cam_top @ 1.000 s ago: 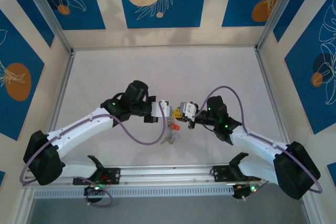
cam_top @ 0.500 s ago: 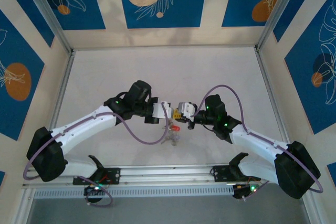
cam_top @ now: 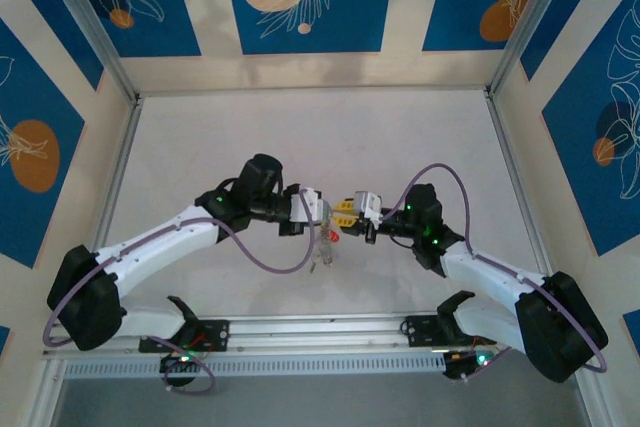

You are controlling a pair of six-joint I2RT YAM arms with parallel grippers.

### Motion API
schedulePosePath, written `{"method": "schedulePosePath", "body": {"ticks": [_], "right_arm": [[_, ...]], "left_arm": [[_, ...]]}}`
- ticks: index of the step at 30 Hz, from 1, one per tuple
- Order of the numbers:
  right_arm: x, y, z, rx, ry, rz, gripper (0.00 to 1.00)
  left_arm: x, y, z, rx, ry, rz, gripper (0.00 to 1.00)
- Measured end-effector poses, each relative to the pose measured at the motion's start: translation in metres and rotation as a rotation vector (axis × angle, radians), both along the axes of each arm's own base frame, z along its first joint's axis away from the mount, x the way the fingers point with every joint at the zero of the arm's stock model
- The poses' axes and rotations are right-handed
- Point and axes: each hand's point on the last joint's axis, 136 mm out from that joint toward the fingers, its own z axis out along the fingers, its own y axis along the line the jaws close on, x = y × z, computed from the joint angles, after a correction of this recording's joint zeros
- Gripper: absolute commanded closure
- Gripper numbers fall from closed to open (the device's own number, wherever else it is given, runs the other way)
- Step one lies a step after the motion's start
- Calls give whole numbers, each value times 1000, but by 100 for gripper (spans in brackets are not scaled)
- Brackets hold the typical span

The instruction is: Put the keys on the keyring

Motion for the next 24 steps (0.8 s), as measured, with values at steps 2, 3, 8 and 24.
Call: {"method": "schedulePosePath", "body": {"ticks": [2, 3, 8, 24], "right_arm": [[-1, -1, 2, 15, 1, 6, 75], [-1, -1, 3, 22, 0, 8, 75], [-1, -3, 8, 44, -7, 15, 73], [-6, -3, 11, 84, 1, 53, 100]], "left_arm": [[-1, -2, 3, -25, 8, -6, 100], [-1, -3, 4, -37, 9, -8, 100], [-2, -7, 11, -90, 12, -11, 100], [-2, -12, 18, -183, 32, -3, 91]]}}
